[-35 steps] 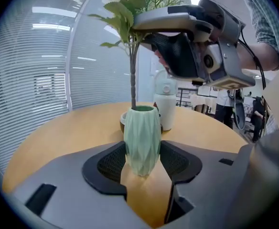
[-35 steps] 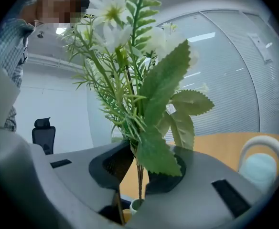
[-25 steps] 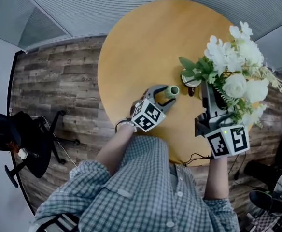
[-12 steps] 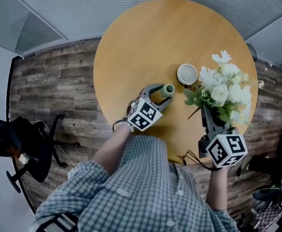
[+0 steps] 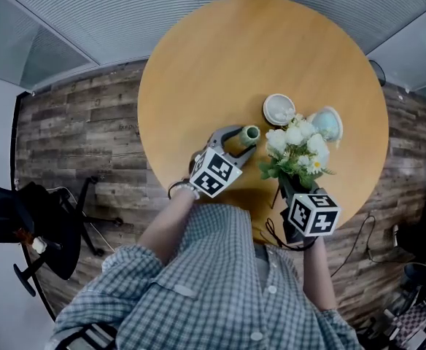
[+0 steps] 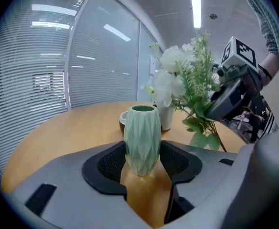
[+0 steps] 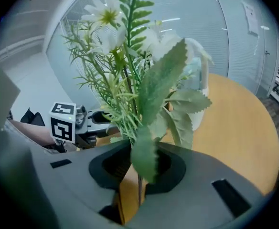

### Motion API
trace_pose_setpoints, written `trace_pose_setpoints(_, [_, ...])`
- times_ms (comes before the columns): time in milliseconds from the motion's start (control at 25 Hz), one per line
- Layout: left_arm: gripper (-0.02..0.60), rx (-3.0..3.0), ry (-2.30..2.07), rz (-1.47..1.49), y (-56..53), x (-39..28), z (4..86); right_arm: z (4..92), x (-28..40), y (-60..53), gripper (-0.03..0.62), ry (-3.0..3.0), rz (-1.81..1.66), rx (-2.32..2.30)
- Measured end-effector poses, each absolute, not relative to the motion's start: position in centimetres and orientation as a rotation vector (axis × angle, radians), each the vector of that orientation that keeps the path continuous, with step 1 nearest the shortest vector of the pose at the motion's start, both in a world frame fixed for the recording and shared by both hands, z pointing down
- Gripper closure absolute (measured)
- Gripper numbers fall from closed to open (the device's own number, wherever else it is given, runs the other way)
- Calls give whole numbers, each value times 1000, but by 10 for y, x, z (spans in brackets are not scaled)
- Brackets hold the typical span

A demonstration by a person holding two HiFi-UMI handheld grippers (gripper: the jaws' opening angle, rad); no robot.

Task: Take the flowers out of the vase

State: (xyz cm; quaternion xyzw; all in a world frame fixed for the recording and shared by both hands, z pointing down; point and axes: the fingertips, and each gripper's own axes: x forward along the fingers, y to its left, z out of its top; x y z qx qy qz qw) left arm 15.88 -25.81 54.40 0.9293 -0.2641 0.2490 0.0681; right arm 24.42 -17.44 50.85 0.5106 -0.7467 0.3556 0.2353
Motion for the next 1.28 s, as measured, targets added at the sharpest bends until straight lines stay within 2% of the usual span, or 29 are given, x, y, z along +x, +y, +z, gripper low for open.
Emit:
trace_pose_setpoints(360, [348,2788,-799,753,-258,160,544,552,239,-196,523,-1996,1036,1399])
trace_pose_setpoints(600, [346,2755,-809,719,-258,161,544,550,231,-195,450,-2019,944,1365])
trace_pose_setpoints(760, [321,2741,-814,707,-258,160,541,544,231,-193,418,-2037,938,1380])
trace_pose_setpoints(1280, [318,2761,-880,601,-240,135,497,492,237,-179,416,-2106,773,1542])
